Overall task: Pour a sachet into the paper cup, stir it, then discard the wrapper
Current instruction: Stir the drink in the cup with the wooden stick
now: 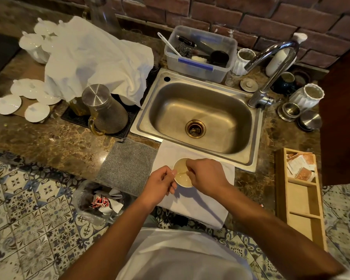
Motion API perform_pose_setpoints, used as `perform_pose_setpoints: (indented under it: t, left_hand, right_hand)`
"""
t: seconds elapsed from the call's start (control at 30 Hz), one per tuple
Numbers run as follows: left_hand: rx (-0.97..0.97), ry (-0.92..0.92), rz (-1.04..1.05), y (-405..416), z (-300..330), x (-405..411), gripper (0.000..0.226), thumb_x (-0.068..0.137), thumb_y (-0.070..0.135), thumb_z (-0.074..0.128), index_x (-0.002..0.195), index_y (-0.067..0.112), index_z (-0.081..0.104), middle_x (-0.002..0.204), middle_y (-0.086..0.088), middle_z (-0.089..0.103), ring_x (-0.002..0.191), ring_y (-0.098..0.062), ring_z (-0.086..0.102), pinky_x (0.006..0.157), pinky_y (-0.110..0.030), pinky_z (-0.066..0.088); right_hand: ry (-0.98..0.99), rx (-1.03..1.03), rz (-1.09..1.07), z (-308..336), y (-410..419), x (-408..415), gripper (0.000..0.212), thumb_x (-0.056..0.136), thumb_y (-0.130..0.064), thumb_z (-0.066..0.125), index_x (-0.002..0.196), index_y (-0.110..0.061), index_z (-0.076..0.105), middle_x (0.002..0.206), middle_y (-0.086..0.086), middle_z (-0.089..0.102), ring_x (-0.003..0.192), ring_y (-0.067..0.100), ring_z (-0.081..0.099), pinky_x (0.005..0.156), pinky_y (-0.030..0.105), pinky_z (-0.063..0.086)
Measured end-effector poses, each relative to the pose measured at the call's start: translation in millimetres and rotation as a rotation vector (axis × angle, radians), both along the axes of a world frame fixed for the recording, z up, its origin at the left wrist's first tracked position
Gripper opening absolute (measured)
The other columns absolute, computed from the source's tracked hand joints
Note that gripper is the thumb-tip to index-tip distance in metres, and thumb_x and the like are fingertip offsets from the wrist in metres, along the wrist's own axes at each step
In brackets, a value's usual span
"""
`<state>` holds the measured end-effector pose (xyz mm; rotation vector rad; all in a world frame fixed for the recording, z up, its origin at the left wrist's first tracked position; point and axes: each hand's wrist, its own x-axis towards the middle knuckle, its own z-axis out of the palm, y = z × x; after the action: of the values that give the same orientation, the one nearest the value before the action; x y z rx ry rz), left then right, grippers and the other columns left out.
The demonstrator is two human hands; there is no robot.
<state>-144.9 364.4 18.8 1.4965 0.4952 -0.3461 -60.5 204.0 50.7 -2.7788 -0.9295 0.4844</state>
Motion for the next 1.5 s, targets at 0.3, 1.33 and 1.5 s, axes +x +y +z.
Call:
perform_pose_setpoints:
  t: [0.3,1.33,1.5]
  left_hand:
    - [-0.008,-0.007,-0.001,0.3,-1.7,-1.0,0.031,0.104,0.027,0.054,0.08,0.007,0.053,0.064,-0.005,0.063,0.052,-0.012,0.054,0.051,-0.026,0.042]
    - [0.037,-0.033,0.078,-7.5,-12.6,-5.4,0.031,0.104,0.024,0.053,0.081,0.003,0.055,0.059,-0.001,0.061,0.05,-0.013,0.052,0.05,-0.022,0.041]
    - [0.028,-0.046,0.111,-9.8,-15.1,-7.1,0.034,0.104,0.023,0.053,0.083,-0.004,0.053,0.06,-0.005,0.061,0.049,-0.014,0.052,0.049,-0.022,0.042]
  right_hand:
    - [-0.053,-0.034,0.045,-2.8,-6.5,8.7,0.02,0.097,-0.042,0.057,0.094,-0.023,0.06,0.09,0.005,0.073,0.081,0.032,0.066,0.06,0.031,0.036]
    - [-0.119,-0.045,-0.008,-5.0,-23.2,-0.5,0.024,0.098,-0.041,0.053,0.099,-0.022,0.068,0.083,0.003,0.074,0.075,0.031,0.067,0.064,0.033,0.051]
    - [-0.049,-0.077,0.003,-2.6,-20.2,-2.5,0.018,0.093,-0.034,0.053,0.09,-0.02,0.066,0.082,0.006,0.072,0.075,0.031,0.065,0.057,0.032,0.045]
